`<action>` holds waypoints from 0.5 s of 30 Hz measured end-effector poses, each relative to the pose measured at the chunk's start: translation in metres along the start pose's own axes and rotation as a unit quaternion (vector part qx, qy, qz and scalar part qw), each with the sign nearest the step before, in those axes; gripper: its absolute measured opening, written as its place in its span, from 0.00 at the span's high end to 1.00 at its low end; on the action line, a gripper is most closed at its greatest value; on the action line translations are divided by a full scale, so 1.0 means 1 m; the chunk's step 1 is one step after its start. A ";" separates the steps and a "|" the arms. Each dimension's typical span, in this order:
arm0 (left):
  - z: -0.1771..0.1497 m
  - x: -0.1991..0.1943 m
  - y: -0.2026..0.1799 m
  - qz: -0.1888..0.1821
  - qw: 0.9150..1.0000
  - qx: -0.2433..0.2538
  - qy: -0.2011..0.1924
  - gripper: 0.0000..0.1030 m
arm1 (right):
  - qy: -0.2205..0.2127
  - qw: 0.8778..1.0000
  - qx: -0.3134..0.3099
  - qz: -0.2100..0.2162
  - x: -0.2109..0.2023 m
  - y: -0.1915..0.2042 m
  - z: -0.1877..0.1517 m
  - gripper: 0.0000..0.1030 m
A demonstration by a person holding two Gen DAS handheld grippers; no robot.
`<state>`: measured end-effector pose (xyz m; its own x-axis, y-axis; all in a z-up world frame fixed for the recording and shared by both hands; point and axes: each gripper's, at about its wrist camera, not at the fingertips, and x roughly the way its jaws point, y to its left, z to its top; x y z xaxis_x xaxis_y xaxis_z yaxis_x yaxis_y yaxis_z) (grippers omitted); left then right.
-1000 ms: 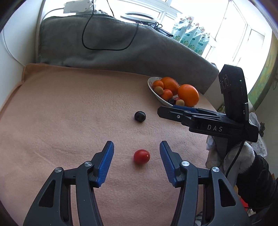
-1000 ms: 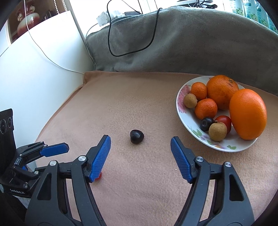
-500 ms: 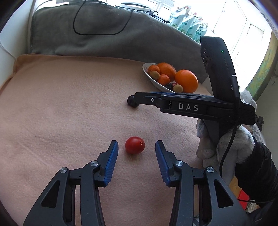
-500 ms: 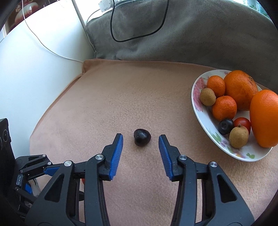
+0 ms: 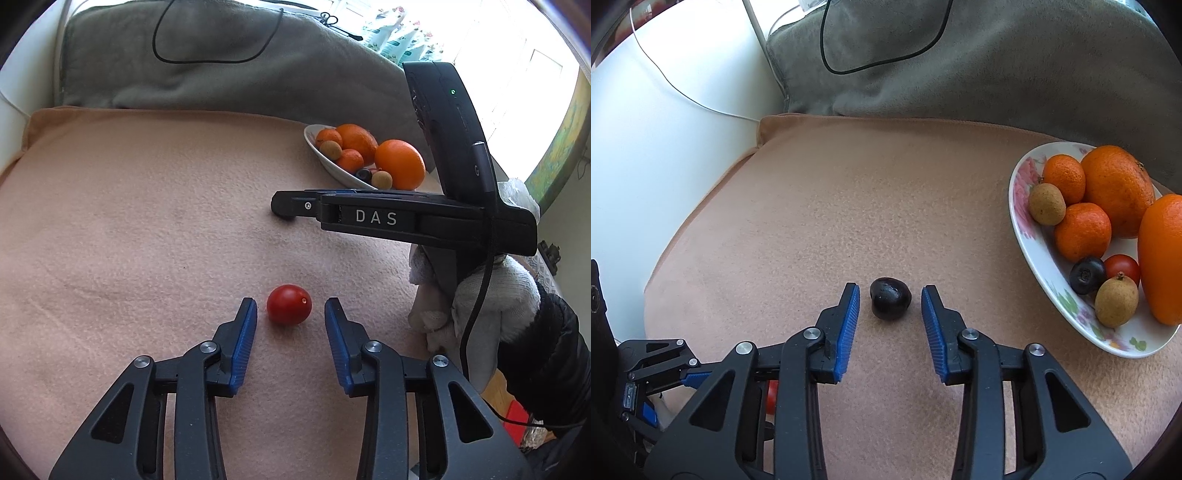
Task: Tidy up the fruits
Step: 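Grasp the dark plum with the right tool while the left grasps the red tomato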
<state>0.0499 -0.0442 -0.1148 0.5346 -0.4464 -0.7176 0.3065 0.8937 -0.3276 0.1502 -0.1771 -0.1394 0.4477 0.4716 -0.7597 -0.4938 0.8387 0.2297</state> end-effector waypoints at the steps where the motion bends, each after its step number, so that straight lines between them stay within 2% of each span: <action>1: 0.000 0.000 0.000 0.000 1.000 0.000 0.001 0.67 | 0.001 1.000 0.000 0.000 0.001 0.000 0.001 0.66; 15: 0.000 0.003 0.001 0.005 1.000 0.000 0.003 0.76 | 0.010 1.000 0.000 -0.003 0.008 -0.002 0.002 0.72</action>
<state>0.0519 -0.0443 -0.1176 0.5331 -0.4377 -0.7240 0.3021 0.8978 -0.3204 0.1566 -0.1745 -0.1450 0.4363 0.4612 -0.7726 -0.4914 0.8414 0.2248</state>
